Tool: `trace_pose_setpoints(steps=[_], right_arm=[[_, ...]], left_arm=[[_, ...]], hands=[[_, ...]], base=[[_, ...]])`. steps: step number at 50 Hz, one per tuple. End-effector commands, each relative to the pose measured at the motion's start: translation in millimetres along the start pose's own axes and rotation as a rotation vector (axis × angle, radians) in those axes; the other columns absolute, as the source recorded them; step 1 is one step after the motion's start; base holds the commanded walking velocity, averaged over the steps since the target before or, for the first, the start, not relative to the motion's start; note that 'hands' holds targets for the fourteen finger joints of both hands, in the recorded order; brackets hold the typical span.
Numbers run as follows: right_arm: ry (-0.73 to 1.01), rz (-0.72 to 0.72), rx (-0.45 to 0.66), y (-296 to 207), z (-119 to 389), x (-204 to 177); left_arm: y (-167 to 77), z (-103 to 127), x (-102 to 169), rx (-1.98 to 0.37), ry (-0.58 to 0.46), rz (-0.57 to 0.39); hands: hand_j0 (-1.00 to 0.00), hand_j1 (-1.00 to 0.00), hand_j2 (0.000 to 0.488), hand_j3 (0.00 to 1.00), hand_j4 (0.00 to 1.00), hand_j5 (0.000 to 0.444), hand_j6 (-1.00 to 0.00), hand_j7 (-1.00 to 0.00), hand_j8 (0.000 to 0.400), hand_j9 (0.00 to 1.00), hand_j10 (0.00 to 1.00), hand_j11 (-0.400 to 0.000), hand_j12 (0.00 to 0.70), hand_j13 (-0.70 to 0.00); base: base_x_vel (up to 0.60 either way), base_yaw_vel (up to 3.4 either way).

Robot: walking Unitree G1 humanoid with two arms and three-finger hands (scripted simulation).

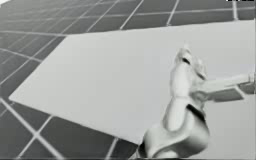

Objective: Pick up and drop off the object

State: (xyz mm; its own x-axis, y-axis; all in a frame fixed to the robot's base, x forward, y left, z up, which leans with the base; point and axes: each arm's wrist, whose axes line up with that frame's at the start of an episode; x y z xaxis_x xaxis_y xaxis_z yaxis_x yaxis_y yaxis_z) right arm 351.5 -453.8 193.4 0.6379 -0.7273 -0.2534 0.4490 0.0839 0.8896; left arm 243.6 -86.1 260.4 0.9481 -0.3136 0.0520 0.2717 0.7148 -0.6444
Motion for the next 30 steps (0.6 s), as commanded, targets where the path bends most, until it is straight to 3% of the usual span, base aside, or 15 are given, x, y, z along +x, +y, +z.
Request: trace_pose_setpoints(steps=[1, 10, 18, 23, 30], right_arm=[[-0.077, -0.154, 0.060, -57, 66, 74], [-0.242, -0.274, 0.097, -144, 164, 46], [-0.289, -0.314, 0.117, -178, 192, 30], [-0.254, -0.303, 0.108, -170, 175, 38], [-0.149, -0.229, 0.071, -119, 115, 58]], left_arm=[[-39, -40, -1, 0.044, 0.081, -0.085], [-67, -90, -11, 0.022, 0.250, -0.237], [-75, -107, -21, 0.028, 0.303, -0.276], [-70, -102, -21, 0.034, 0.280, -0.246], [-51, -74, -14, 0.030, 0.178, -0.161]], hands=[[0.00, 0.00, 0.000, 0.00, 0.00, 0.000, 0.00, 0.00, 0.000, 0.00, 0.00, 0.000, 0.000, 0.000], [0.00, 0.00, 0.000, 0.00, 0.00, 0.000, 0.00, 0.00, 0.000, 0.00, 0.00, 0.000, 0.000, 0.000], [0.00, 0.00, 0.000, 0.00, 0.00, 0.000, 0.00, 0.00, 0.000, 0.00, 0.00, 0.000, 0.000, 0.000], [0.00, 0.00, 0.000, 0.00, 0.00, 0.000, 0.00, 0.00, 0.000, 0.00, 0.00, 0.000, 0.000, 0.000], [0.00, 0.00, 0.000, 0.00, 0.00, 0.000, 0.00, 0.00, 0.000, 0.00, 0.00, 0.000, 0.000, 0.000]], base=[[0.00, -0.36], [0.00, -0.61], [0.00, -0.89], [0.00, -0.90], [0.00, -0.71]])
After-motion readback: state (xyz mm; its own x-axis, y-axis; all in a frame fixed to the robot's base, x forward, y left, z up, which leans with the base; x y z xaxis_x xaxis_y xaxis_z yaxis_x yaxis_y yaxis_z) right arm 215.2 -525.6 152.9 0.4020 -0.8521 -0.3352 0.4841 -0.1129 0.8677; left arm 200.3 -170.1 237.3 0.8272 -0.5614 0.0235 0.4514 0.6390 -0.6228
